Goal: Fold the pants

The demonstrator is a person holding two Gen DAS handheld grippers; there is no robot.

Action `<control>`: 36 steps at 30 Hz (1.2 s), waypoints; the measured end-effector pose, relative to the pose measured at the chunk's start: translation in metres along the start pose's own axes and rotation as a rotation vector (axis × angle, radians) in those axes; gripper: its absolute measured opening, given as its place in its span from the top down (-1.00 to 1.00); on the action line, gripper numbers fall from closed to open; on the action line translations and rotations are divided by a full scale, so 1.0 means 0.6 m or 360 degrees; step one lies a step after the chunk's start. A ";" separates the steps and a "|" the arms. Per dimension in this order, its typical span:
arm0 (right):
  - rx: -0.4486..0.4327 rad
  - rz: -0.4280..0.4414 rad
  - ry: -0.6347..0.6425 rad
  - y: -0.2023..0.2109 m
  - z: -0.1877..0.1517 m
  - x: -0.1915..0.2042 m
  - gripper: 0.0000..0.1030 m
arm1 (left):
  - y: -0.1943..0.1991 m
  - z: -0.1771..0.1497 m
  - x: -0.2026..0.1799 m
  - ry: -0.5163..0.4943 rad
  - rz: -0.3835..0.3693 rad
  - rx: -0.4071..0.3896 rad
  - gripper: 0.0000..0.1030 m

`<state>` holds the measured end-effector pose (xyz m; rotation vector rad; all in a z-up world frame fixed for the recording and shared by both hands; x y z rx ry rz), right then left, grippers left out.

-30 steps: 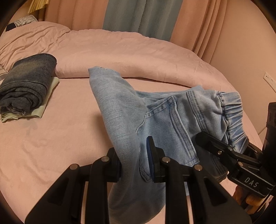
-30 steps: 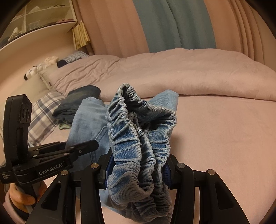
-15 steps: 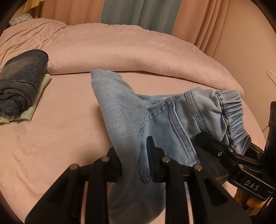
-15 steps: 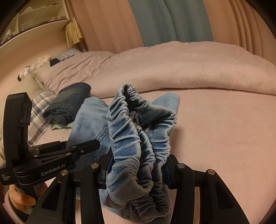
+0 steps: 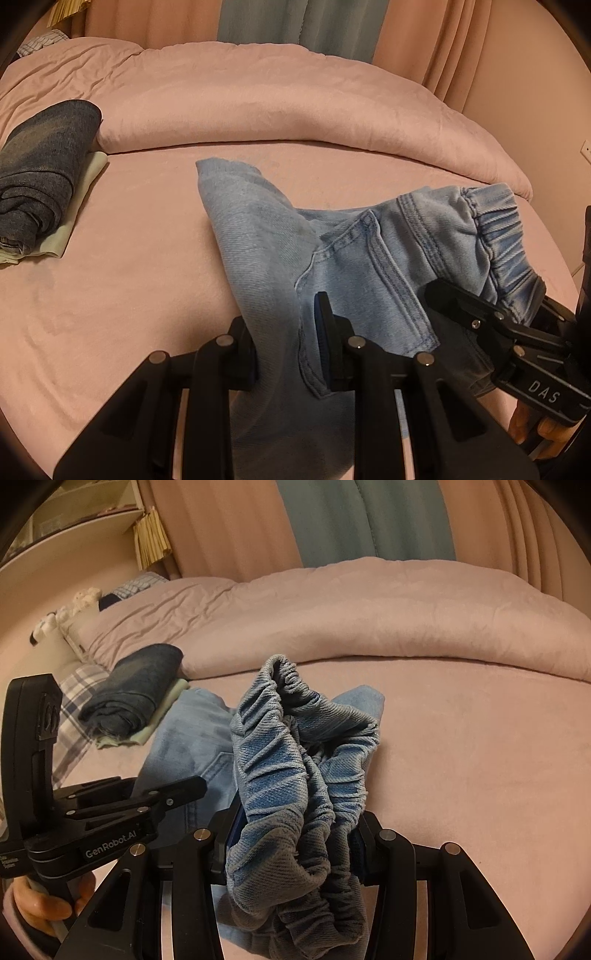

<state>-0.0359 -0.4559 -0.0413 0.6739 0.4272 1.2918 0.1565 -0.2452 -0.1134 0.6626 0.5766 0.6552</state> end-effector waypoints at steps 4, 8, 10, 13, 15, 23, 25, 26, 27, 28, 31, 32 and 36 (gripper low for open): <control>0.0049 -0.0031 -0.0004 -0.016 -0.006 -0.013 0.02 | -0.011 -0.006 0.015 0.0000 0.0054 0.0027 0.45; 0.0161 -0.0025 -0.0100 -0.033 -0.022 -0.044 -0.18 | -0.018 -0.016 0.040 0.0046 0.0108 0.0061 0.19; 0.0200 0.0007 -0.0176 -0.034 -0.028 -0.061 -0.24 | -0.011 -0.018 0.044 0.0044 0.0126 0.0050 0.10; 0.0175 0.0054 -0.0215 -0.015 -0.033 -0.081 -0.27 | 0.007 -0.020 0.043 0.0019 0.0175 0.0014 -0.07; 0.0125 0.0034 -0.0221 0.005 -0.030 -0.092 -0.27 | 0.025 -0.021 0.042 0.0013 0.0183 -0.0020 -0.16; -0.0106 -0.0055 -0.0045 0.054 0.018 -0.072 -0.28 | 0.051 -0.022 0.000 -0.0056 0.0123 -0.0088 -0.33; -0.0117 -0.0054 0.0048 0.043 0.025 -0.049 -0.08 | 0.043 -0.023 -0.010 -0.0071 0.0100 -0.0079 -0.33; -0.0104 -0.0063 0.0091 0.033 0.026 -0.042 -0.02 | 0.036 -0.025 -0.015 -0.0080 0.0094 -0.0070 -0.33; -0.0081 -0.0086 0.0130 0.020 0.026 -0.037 0.04 | 0.030 -0.026 -0.018 -0.0086 0.0087 -0.0060 -0.33; -0.0044 -0.0117 0.0166 0.004 0.027 -0.032 0.06 | 0.021 -0.029 -0.020 -0.0090 0.0074 -0.0044 -0.33; 0.0062 -0.0232 0.0236 -0.038 0.019 -0.033 0.06 | -0.014 -0.042 -0.020 -0.0086 0.0053 0.0056 -0.33; 0.0097 -0.0256 0.0257 -0.050 0.015 -0.035 0.06 | -0.024 -0.046 -0.019 -0.0095 0.0060 0.0088 -0.34; 0.0131 -0.0265 0.0313 -0.057 0.008 -0.040 0.06 | -0.037 -0.046 -0.013 -0.0090 0.0054 0.0120 -0.36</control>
Point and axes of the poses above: each gripper's, at about its wrist camera, not at the fingertips, and y roughly against the way its jaws point, x to its left, z to its top, the point moved 4 cm from there along -y, roughly the way its jaws point, and after that the axes turned 9 degrees about -z, right-handed, at the moved point
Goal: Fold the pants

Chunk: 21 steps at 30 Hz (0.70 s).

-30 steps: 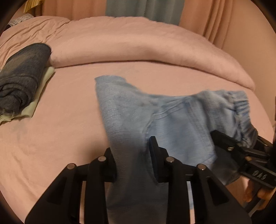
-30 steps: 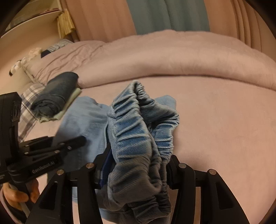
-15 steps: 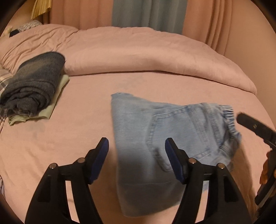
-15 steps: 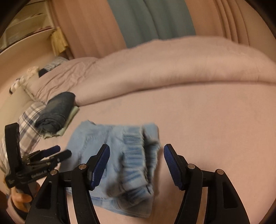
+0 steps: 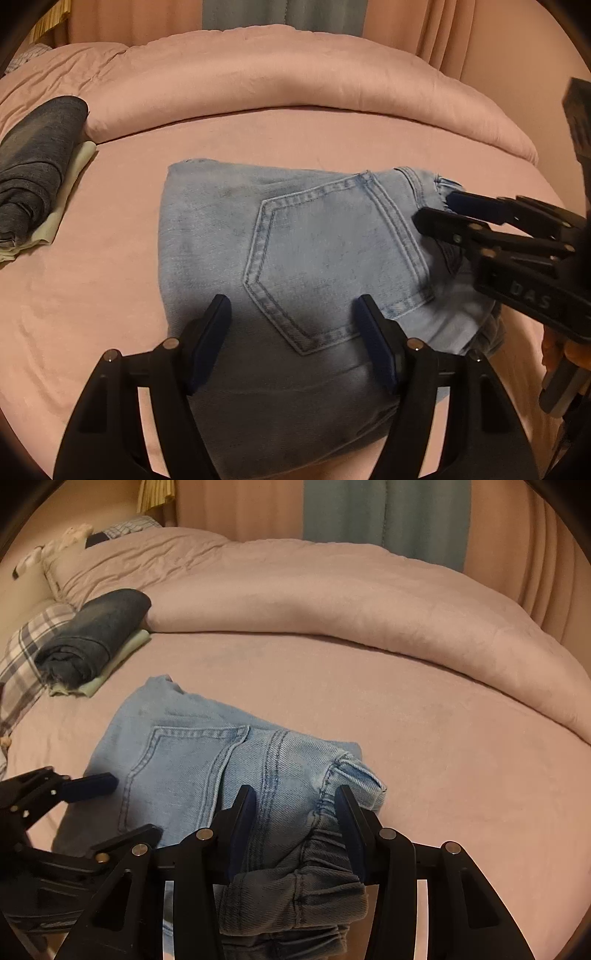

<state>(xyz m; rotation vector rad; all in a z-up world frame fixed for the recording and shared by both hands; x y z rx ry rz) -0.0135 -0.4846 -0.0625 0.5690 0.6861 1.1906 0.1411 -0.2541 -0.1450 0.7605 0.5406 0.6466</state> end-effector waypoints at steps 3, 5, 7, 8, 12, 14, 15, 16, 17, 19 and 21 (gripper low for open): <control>-0.0087 0.0044 -0.0042 0.033 0.000 -0.007 0.06 | 0.004 -0.001 0.001 0.0004 -0.0007 0.0004 -0.36; -0.0140 0.0089 -0.0072 0.058 -0.009 -0.009 0.06 | 0.005 -0.002 0.000 -0.0005 0.0000 0.0002 -0.36; -0.0119 0.0111 -0.0060 0.060 -0.025 -0.003 0.06 | 0.005 -0.003 -0.001 0.0005 0.0007 -0.0004 -0.36; -0.0073 0.0089 -0.0029 0.049 -0.032 0.007 0.06 | 0.007 -0.002 -0.003 0.0014 0.0007 -0.0004 -0.36; -0.0032 -0.0019 0.0038 0.031 -0.051 0.016 0.06 | 0.037 -0.009 -0.020 -0.0001 0.0031 -0.0036 -0.36; -0.0029 0.0027 -0.0036 0.056 -0.044 0.009 0.06 | 0.066 -0.008 -0.029 -0.0008 0.0069 -0.0063 -0.37; -0.0035 0.0065 -0.0079 0.075 -0.041 0.006 0.06 | 0.078 -0.007 -0.031 0.0001 0.0080 -0.0066 -0.41; -0.0034 0.0086 -0.0102 0.088 -0.042 0.003 0.06 | 0.093 -0.006 -0.033 0.0025 0.0078 -0.0072 -0.55; -0.0036 0.0098 -0.0119 0.102 -0.042 0.002 0.06 | 0.109 -0.007 -0.034 0.0055 0.0072 -0.0083 -0.76; -0.0054 0.0102 -0.0121 0.140 -0.046 0.003 -0.06 | 0.143 -0.008 -0.036 0.0113 0.0087 -0.0103 -1.00; -0.0078 0.0119 -0.0116 0.168 -0.051 0.006 -0.15 | 0.172 -0.009 -0.038 0.0140 0.0147 -0.0129 -0.99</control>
Point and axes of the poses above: each gripper's, at about its wrist camera, not at the fingertips, and y roughly against the way its jaws point, x to its left, z to its top, the point moved 4 cm from there along -y, roughly the way its jaws point, and after that the axes turned 9 degrees about -z, right-handed, at the moved point
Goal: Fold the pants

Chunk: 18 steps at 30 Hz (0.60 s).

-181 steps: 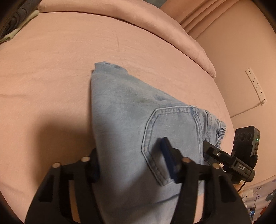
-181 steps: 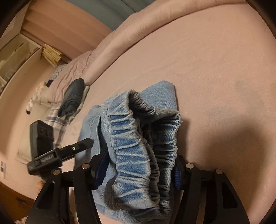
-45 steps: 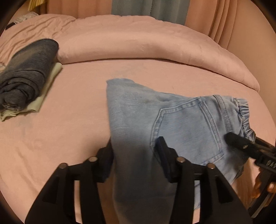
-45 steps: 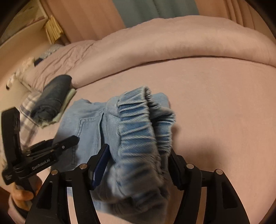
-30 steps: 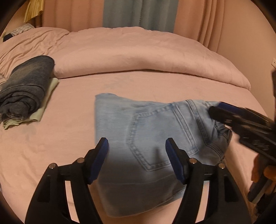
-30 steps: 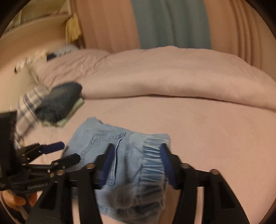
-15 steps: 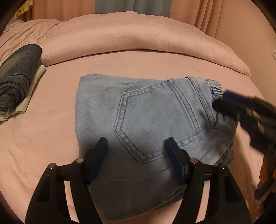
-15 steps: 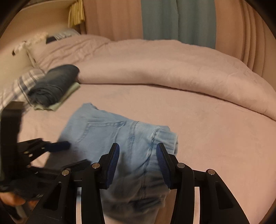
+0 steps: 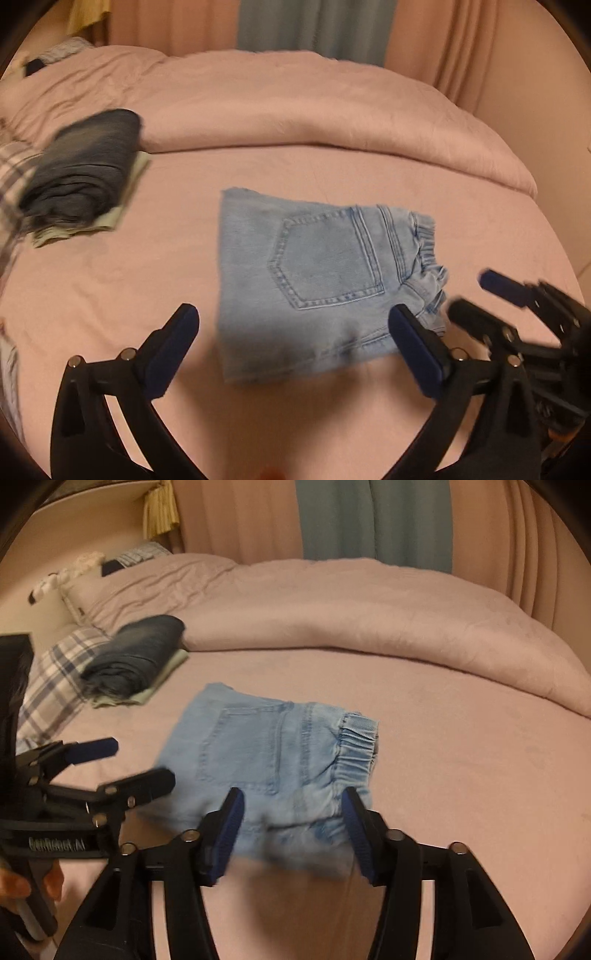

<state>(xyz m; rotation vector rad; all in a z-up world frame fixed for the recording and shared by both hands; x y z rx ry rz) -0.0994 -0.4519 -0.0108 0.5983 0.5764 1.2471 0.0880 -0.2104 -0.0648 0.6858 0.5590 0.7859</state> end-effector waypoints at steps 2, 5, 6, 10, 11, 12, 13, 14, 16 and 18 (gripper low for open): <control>-0.0026 0.0037 -0.0005 0.032 -0.004 0.004 -0.16 | 0.032 -0.001 -0.003 -0.0002 0.0073 -0.0019 -0.99; -0.0028 0.0082 -0.0021 0.067 -0.007 0.007 -0.16 | 0.077 -0.005 -0.015 -0.0005 0.0095 -0.0030 -0.99; -0.0032 0.0086 -0.0024 0.078 -0.009 0.008 -0.16 | 0.090 -0.008 -0.019 -0.0010 0.0098 -0.0033 -0.99; -0.0051 0.0088 -0.0024 0.118 -0.007 0.014 -0.19 | 0.146 -0.019 -0.037 -0.0055 0.0179 -0.0057 -0.99; -0.0054 0.0099 -0.0027 0.127 -0.008 0.016 -0.22 | 0.158 -0.023 -0.041 -0.0060 0.0175 -0.0056 -0.99; -0.0062 0.0109 -0.0032 0.136 -0.008 0.018 -0.26 | 0.169 -0.026 -0.044 -0.0058 0.0160 -0.0053 -0.99; -0.0077 0.0112 -0.0031 0.146 -0.008 0.020 -0.28 | 0.176 -0.028 -0.045 -0.0054 0.0156 -0.0055 -0.99; -0.0093 0.0107 -0.0026 0.157 -0.008 0.023 -0.28 | 0.186 -0.030 -0.048 -0.0061 0.0163 -0.0069 -0.99; -0.0113 0.0106 -0.0023 0.172 -0.010 0.027 -0.28 | 0.201 -0.032 -0.051 -0.0066 0.0186 -0.0089 -0.99; -0.0121 0.0113 -0.0024 0.184 -0.011 0.030 -0.28 | 0.213 -0.033 -0.053 -0.0064 0.0172 -0.0100 -0.99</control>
Point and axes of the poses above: each gripper's, at about its wrist camera, not at the fingertips, and y roughly against the way its jaws point, x to its left, z to its top, the point moved 4 cm from there along -y, roughly the way its jaws point, and after that the axes turned 9 degrees about -z, right-handed, at the moved point
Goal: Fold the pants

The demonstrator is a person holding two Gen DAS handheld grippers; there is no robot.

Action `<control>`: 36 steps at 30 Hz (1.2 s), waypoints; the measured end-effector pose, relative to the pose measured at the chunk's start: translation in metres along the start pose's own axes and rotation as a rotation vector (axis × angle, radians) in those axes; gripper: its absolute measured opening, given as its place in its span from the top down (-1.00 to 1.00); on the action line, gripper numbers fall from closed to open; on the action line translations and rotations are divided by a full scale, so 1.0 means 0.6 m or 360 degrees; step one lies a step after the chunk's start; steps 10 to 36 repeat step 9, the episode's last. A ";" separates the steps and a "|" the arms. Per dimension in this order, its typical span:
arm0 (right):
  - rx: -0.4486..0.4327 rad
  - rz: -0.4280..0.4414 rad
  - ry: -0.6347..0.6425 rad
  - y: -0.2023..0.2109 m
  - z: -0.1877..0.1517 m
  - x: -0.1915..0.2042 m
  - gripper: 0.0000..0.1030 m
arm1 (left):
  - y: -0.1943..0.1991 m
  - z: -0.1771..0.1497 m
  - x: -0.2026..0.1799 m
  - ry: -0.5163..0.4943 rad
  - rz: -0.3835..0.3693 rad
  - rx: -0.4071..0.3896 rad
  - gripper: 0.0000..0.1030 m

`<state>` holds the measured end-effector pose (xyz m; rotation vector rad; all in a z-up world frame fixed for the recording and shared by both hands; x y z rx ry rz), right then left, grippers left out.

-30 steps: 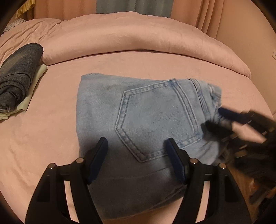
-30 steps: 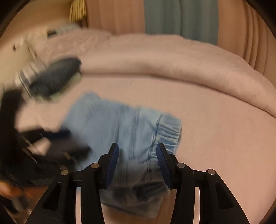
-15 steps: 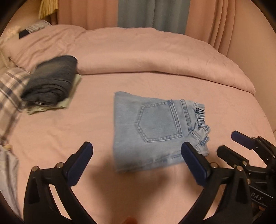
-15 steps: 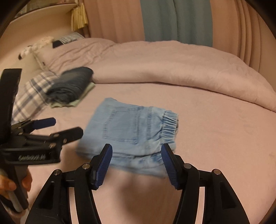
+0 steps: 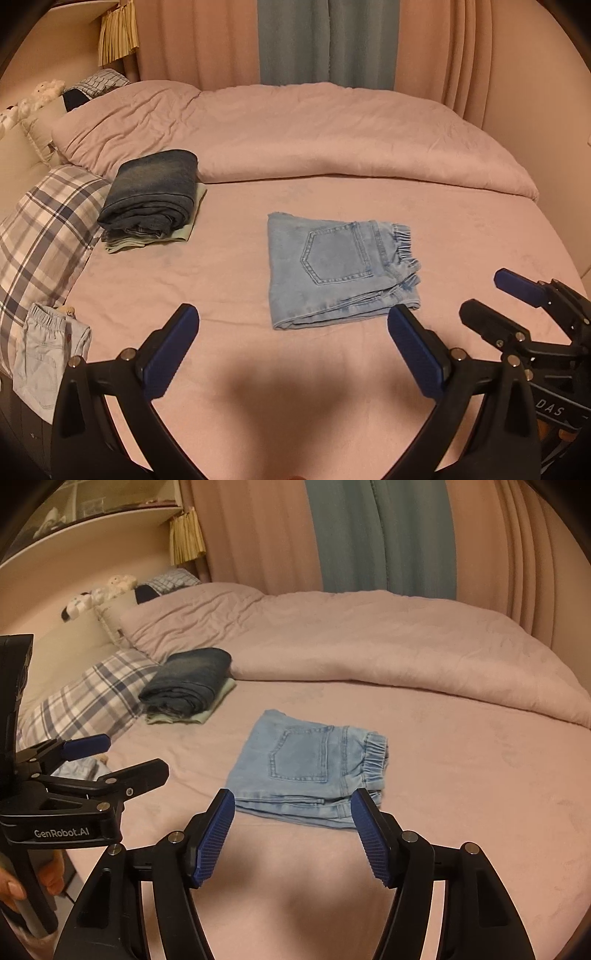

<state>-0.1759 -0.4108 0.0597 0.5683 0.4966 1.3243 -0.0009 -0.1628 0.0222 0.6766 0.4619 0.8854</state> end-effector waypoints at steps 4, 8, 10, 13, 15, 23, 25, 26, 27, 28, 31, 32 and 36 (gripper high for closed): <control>-0.0011 -0.0020 0.0007 0.021 -0.002 0.006 -0.29 | 0.022 -0.002 -0.008 -0.0015 0.0004 -0.0022 -0.99; -0.0018 -0.0030 -0.0012 0.033 -0.003 0.004 -0.29 | 0.032 -0.001 -0.017 -0.0027 0.0002 -0.0029 -0.99; -0.0020 -0.0033 -0.0016 0.035 -0.004 0.003 -0.29 | 0.033 -0.001 -0.019 -0.0027 -0.0007 -0.0025 -0.99; -0.0020 -0.0033 -0.0016 0.035 -0.004 0.003 -0.29 | 0.033 -0.001 -0.019 -0.0027 -0.0007 -0.0025 -0.99; -0.0020 -0.0033 -0.0016 0.035 -0.004 0.003 -0.29 | 0.033 -0.001 -0.019 -0.0027 -0.0007 -0.0025 -0.99; -0.0020 -0.0033 -0.0016 0.035 -0.004 0.003 -0.29 | 0.033 -0.001 -0.019 -0.0027 -0.0007 -0.0025 -0.99; -0.0020 -0.0033 -0.0016 0.035 -0.004 0.003 -0.29 | 0.033 -0.001 -0.019 -0.0027 -0.0007 -0.0025 -0.99; -0.0020 -0.0033 -0.0016 0.035 -0.004 0.003 -0.29 | 0.033 -0.001 -0.019 -0.0027 -0.0007 -0.0025 -0.99; -0.0020 -0.0033 -0.0016 0.035 -0.004 0.003 -0.29 | 0.033 -0.001 -0.019 -0.0027 -0.0007 -0.0025 -0.99; -0.0020 -0.0033 -0.0016 0.035 -0.004 0.003 -0.29 | 0.033 -0.001 -0.019 -0.0027 -0.0007 -0.0025 -0.99; -0.0020 -0.0033 -0.0016 0.035 -0.004 0.003 -0.29 | 0.033 -0.001 -0.019 -0.0027 -0.0007 -0.0025 -0.99; -0.0020 -0.0033 -0.0016 0.035 -0.004 0.003 -0.29 | 0.033 -0.001 -0.019 -0.0027 -0.0007 -0.0025 -0.99; -0.0020 -0.0033 -0.0016 0.035 -0.004 0.003 -0.29 | 0.033 -0.001 -0.019 -0.0027 -0.0007 -0.0025 -0.99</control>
Point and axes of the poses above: each gripper's, at about its wrist camera, not at the fingertips, and y roughly against the way its jaws point, x to its left, z to its top, the point moved 4 cm from there along -y, roughly the way its jaws point, and after that the axes turned 9 degrees about -z, right-handed, at the moved point
